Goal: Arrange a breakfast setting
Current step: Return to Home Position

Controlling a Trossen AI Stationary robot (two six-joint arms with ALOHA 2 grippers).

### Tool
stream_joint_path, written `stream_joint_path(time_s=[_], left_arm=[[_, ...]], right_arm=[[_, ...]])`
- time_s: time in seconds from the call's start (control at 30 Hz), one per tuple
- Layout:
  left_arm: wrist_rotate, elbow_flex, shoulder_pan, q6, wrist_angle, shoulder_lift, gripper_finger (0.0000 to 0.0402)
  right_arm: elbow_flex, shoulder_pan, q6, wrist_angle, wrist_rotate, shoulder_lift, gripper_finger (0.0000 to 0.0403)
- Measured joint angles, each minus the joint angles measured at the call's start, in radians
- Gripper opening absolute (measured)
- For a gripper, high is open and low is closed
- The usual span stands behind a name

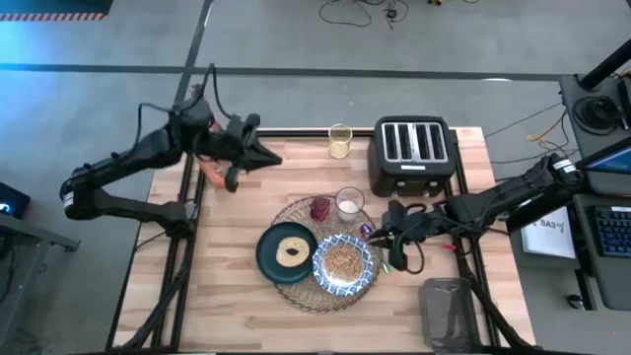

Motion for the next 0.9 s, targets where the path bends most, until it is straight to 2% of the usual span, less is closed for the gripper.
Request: stream_joint_path(time_s=[0.13,0.27,0.4,0.53,0.7,0.9], left_arm=[[0.000,-0.232,-0.024,-0.084,0.255,-0.096,0.0000],[0.000,-0.484,-0.072,-0.110,0.529,-0.207,0.0000],[0.002,-0.712,-0.138,-0.081,0.695,-0.278,0.0000],[0.001,-0.890,-0.205,-0.086,0.869,-0.286,0.0000],[-0.009,-1.012,-0.249,-0.063,1.066,-0.249,0.0000],[-0.012,-1.055,-0.252,-0.059,1.080,-0.185,0.0000]], right_arm=[[-0.096,0.000,-0.026,0.049,-0.001,-0.070,0.0086],[-0.205,0.000,-0.058,0.177,-0.001,-0.144,0.0087],[-0.304,0.000,-0.106,0.279,-0.003,-0.221,0.0088],[-0.369,0.000,-0.132,0.342,-0.003,-0.286,0.0088],[-0.442,0.000,-0.182,0.395,-0.002,-0.354,0.0082],[-0.537,0.000,-0.183,0.452,-0.001,-0.446,0.0080]])
